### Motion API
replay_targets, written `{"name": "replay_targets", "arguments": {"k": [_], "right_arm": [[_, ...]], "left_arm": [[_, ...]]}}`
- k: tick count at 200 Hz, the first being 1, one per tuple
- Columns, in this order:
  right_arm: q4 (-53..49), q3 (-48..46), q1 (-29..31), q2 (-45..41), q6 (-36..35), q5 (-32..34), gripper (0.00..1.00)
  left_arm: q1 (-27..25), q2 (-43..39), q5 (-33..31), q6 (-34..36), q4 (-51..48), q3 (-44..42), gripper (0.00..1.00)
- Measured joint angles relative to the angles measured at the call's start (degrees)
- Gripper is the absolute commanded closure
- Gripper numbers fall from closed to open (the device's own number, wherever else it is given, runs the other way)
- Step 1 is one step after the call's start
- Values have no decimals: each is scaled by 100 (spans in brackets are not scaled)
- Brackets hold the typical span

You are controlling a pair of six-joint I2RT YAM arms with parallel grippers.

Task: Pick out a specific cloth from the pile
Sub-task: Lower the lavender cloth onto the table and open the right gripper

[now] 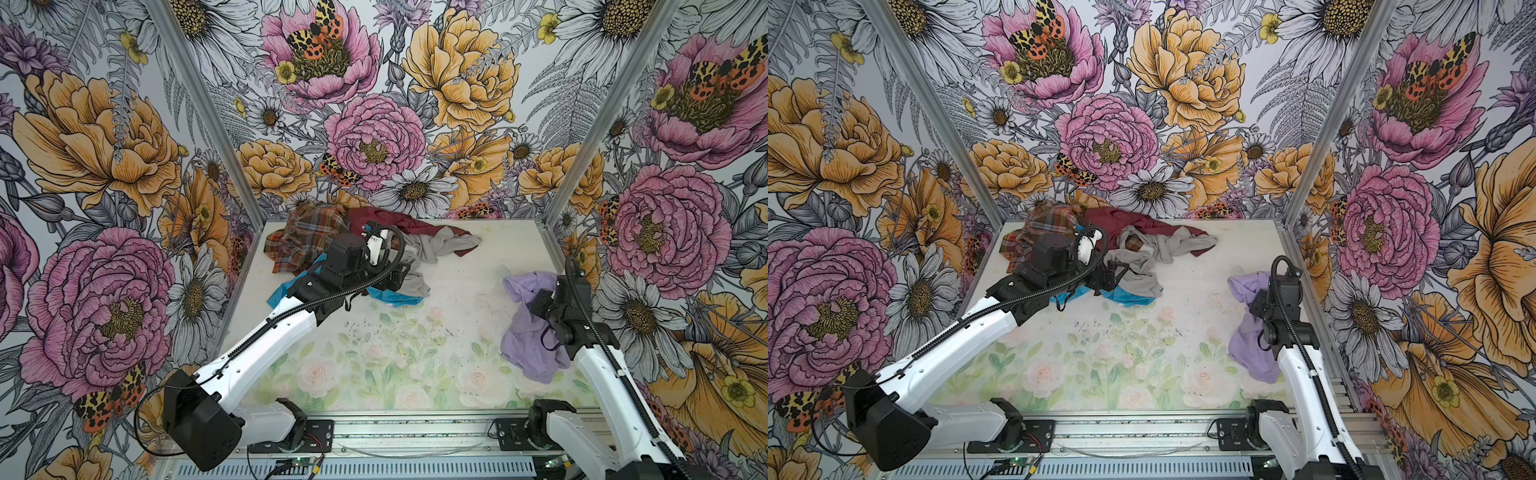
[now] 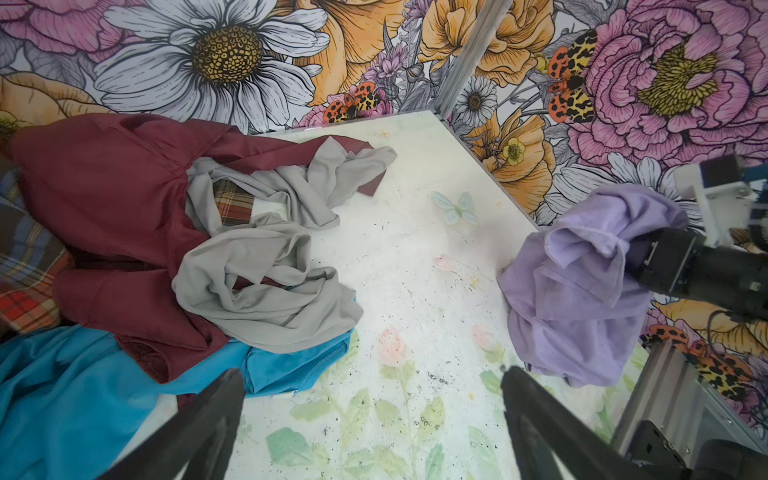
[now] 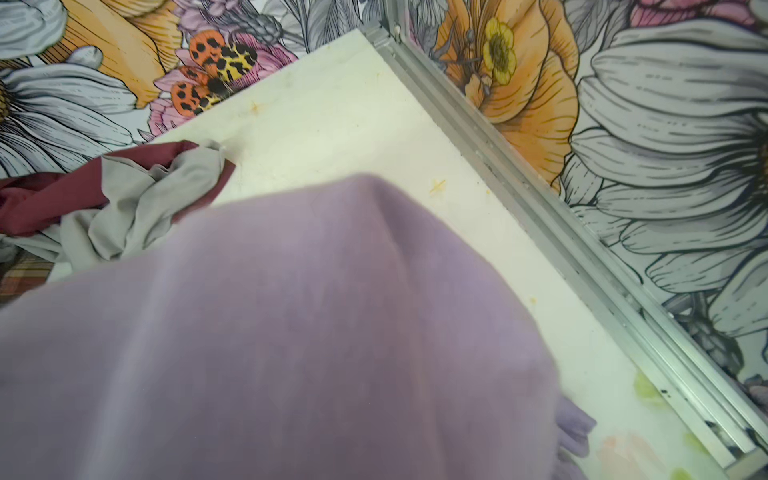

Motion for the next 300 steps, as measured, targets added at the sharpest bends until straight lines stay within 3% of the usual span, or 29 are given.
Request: {"name": "replay_targets", "arguments": {"k": [67,183,209,230,264,300], "right_arm": [[-48,-251,-48,966,234,-162,100],[-422,726,-295,3407,-380,-385,100],[-498,831,-337,3504,-496,-470,77],[-498,868,-348,3569,-577,-516,71],[-498,922,-348,3615,-662,-511,47],[-610,986,-348,3488,-680,-511,29]], "left_arm": [[866,-11,168,-306,262,-144,5],[1023,-68,199,-479,442,-223,6],[1047,-81,199,-483,496,-267,6],[1060,-81,199,-514,492,-289,6],[1060,-81,199,-522,518,-308,6],[1060,-81,195,-520,555,-308,6]]}}
